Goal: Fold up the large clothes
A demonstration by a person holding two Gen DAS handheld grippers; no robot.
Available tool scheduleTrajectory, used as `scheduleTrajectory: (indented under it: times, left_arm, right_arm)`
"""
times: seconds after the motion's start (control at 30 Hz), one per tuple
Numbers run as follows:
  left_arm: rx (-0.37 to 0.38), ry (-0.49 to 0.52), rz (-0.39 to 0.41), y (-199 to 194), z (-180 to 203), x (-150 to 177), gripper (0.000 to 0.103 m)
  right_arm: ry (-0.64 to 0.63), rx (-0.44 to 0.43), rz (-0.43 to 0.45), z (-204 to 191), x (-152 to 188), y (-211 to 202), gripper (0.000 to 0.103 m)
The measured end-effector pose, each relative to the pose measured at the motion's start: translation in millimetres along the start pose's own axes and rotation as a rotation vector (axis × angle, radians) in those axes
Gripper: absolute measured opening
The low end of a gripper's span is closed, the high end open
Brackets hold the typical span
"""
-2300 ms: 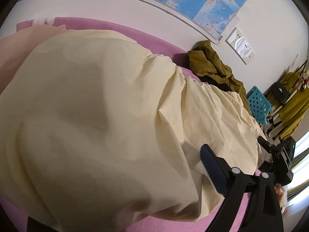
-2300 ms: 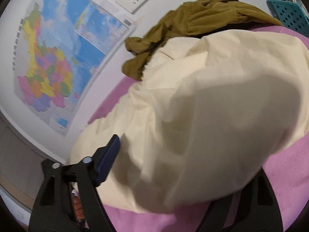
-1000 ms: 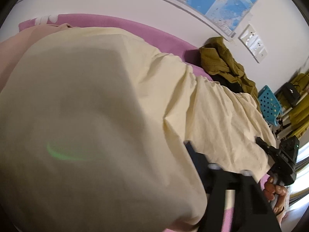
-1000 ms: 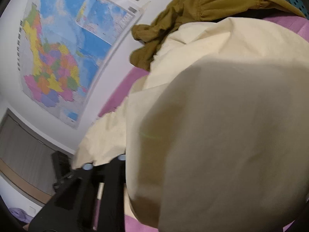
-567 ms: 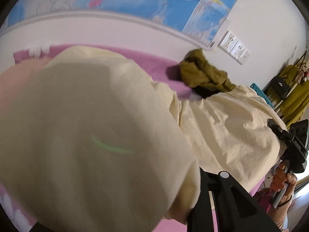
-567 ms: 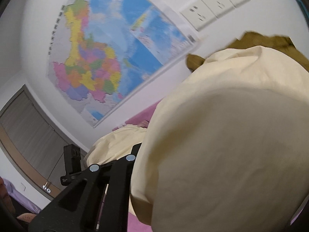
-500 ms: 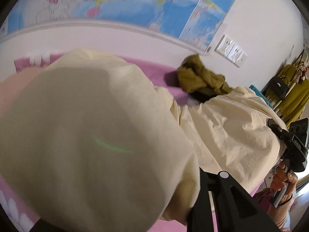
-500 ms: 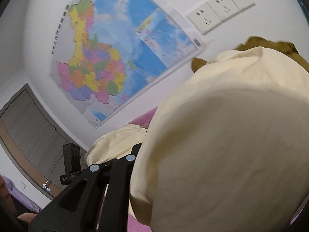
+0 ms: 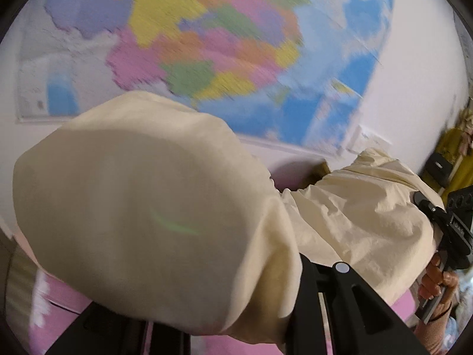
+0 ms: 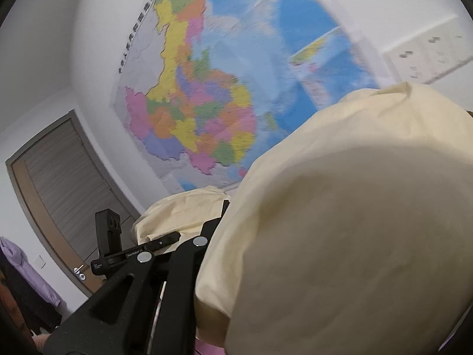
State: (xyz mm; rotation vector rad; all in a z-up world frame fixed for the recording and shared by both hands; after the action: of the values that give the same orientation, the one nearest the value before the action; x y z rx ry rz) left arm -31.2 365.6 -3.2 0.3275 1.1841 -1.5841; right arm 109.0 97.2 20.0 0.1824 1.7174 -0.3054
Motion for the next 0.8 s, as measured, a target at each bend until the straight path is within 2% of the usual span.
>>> scheduleTrajectory:
  times: [0.2,0.4,0.6,0.73,0.8]
  left_arm:
    - [-0.124,-0.065,0.078,-6,-58,-50,0.019]
    - [-0.231,-0.116,0.137,-12,-123,-90,0.019]
    - [-0.332,-0.138,0.212,-7,-184,-136,0.019]
    - [-0.386,-0.206,0.262,-3,-243,-154,0.019]
    - [-0.424,-0.244,0.265,9,-282,-146,0.019]
  right_arm:
    - [-0.037,-0.082,-0.034,-21,-18,81,0.012]
    - [-0.054,-0.143,-0.079,-39,-17,157,0.012]
    - [-0.081,-0.194,-0.061,-70,-15,225,0.012]
    - [-0.085,-0.227,-0.076,-86,15,266,0.012]
    - [-0.095,-0.232,-0.129,-92,46,286,0.012]
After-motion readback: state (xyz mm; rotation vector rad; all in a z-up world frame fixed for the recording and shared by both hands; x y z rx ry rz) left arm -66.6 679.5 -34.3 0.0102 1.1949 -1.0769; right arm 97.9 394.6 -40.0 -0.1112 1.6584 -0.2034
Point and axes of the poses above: each gripper's, at about its wrist camera, not at the fingertips, and y roughly the way its jaws point, z to its right, x to its underside, the point moved 8 cm from there along y, roughly the way its jaws point, and after that the axes turned 14 degrees about -y, right-handed, at the moved point
